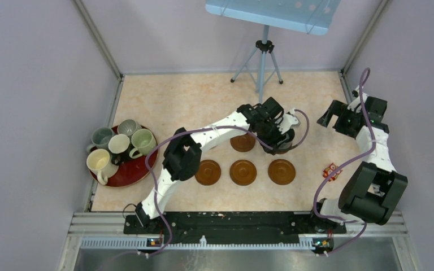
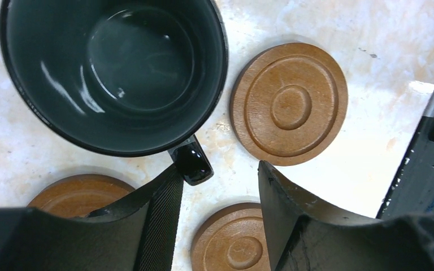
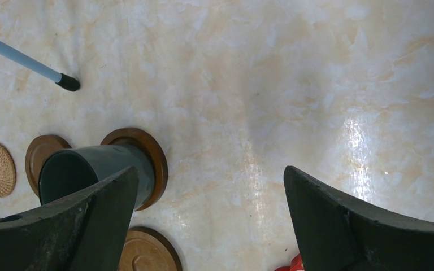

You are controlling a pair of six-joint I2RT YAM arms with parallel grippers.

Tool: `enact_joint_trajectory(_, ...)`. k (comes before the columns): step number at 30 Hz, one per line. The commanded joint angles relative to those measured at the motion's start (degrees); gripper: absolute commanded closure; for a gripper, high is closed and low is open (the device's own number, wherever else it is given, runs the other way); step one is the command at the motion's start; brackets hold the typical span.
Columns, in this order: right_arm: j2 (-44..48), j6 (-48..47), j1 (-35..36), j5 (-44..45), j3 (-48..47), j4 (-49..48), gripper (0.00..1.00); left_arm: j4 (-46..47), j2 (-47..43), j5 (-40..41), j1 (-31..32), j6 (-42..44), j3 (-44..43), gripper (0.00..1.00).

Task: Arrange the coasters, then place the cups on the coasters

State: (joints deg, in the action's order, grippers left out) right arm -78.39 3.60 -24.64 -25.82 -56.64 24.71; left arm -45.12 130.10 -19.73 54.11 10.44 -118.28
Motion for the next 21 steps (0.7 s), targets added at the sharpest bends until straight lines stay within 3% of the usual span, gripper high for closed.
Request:
enact_joint_trajectory(1, 0.8, -0.5, -0.5, -1.2, 0.1, -2.0, 0.01, -0.1, -3.3, -5.1, 0.1, 0.6, -0.3, 0.42)
enact_joint_trajectory(4, 0.9, -0.6, -0.5, -1.2, 0.2, -1.9, 0.01, -0.2, -3.9, -4.4, -0.3, 0.0, -0.2, 0.36)
enact_joint_trajectory(9, 1.1, -0.6, -0.6, -1.3, 0.1, -2.0, 0.01, -0.2, -7.0, 5.3, -2.4, 0.4, 1.3, 0.22)
enact_joint_trajectory(12, 1.3, -0.8, -0.5, -2.0, 0.1, -2.0, 0.01, 0.3, -10.8, 5.1, -6.2, 0.1, 3.6, 0.07)
enact_joint_trajectory(21, 3.4, -4.6, -0.5, -8.2, 2.0, -3.1, 0.01, -2.3, -24.7, 2.1, -24.6, 0.2, 11.7, 0.01)
